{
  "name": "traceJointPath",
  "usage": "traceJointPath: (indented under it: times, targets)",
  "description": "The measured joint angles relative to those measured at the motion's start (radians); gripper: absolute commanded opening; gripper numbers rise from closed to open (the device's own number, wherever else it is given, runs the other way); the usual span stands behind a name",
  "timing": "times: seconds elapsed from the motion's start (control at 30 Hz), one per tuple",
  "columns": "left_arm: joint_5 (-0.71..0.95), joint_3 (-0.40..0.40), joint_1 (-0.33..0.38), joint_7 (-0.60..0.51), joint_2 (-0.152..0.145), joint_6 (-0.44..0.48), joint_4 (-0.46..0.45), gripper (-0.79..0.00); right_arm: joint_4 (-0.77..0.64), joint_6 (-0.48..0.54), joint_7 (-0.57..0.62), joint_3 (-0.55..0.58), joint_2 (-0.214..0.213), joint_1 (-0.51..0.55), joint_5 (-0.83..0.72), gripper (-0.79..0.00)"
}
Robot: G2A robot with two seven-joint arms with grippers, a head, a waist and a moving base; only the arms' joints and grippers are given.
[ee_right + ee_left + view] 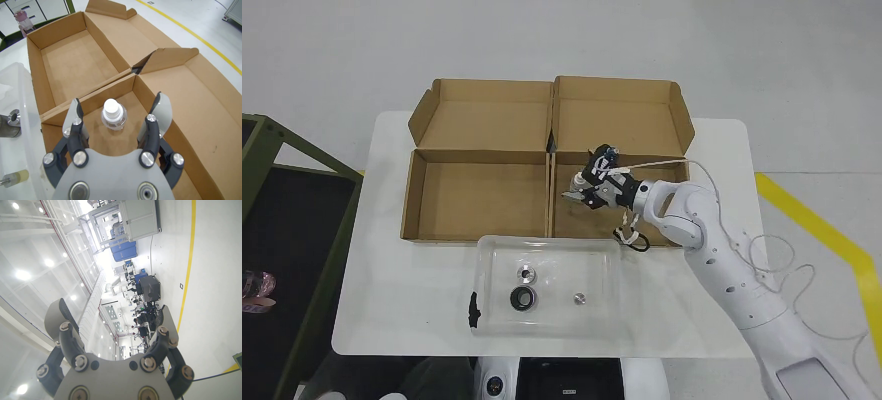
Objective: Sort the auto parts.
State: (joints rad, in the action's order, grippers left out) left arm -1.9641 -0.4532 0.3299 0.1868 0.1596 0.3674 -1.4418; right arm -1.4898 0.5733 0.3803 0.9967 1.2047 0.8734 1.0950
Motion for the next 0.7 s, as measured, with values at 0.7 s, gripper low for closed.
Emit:
traceJointPath:
  times: [0.7]
  targets:
    - [0.000, 0.000, 0.000, 0.000, 0.000, 0.000, 0.000, 0.000, -0.542, 0.114, 0.320, 0.134, -0.070, 0.282, 0.034, 0.000]
